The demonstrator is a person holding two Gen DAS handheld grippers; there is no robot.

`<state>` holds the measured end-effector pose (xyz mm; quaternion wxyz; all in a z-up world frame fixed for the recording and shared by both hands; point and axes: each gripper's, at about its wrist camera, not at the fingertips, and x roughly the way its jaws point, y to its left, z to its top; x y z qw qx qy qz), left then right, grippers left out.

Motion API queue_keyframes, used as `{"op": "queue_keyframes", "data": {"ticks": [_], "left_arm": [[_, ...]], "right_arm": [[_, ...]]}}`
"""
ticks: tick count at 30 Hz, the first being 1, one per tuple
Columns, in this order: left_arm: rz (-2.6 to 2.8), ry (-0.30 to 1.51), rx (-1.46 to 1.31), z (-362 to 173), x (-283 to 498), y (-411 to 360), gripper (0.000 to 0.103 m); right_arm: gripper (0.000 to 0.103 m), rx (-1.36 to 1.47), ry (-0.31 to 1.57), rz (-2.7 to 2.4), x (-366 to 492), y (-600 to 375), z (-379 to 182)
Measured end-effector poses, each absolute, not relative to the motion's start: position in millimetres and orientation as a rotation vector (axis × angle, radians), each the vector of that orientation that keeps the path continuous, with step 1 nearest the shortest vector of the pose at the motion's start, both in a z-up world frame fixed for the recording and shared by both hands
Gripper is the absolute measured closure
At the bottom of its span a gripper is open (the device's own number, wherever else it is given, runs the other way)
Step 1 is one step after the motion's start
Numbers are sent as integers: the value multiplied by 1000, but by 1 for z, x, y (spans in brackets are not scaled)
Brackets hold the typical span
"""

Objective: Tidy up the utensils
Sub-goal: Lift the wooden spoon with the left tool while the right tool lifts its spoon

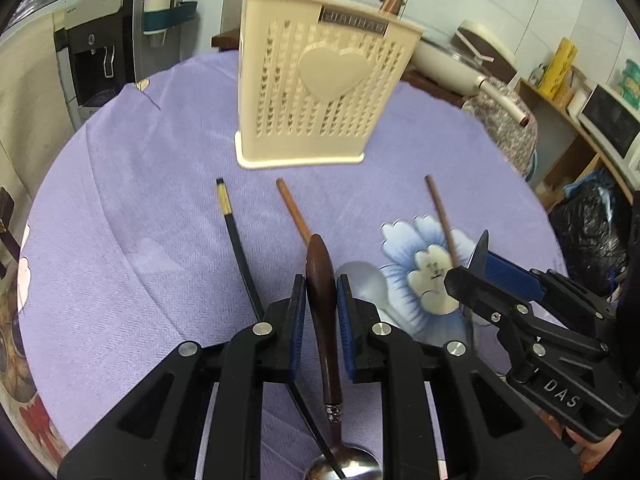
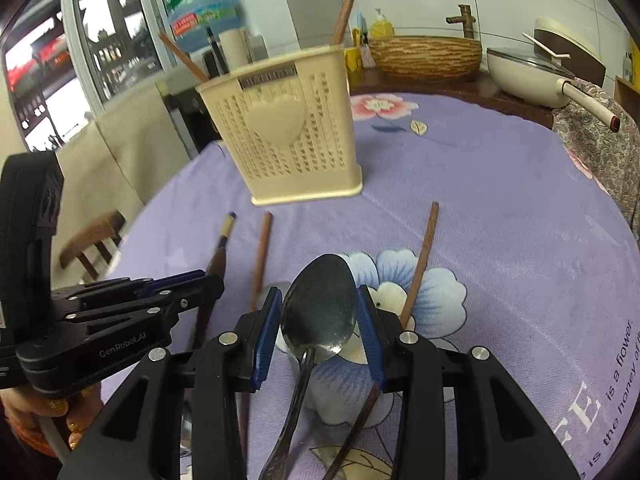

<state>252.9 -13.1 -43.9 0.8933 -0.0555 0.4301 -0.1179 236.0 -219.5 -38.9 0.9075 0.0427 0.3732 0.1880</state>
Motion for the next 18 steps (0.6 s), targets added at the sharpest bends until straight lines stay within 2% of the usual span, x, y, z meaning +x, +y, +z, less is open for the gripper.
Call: {"op": "queue_keyframes", "data": {"ticks": [2,4,10,18], "left_arm": [[-258,862,-126,-31,246,-11,87],[-264,830,-130,-19,238,-9,93],[-281,754,-139,11,216,3,93],[-254,854,-77,-25,240,-10,92]], "right_arm": [[66,100,749,407,230,-224,-27],[66,111,732,423,223,-227,-17],[66,108,698,464,203,-233,4],[66,101,712,433,202,-234,-4]]}}
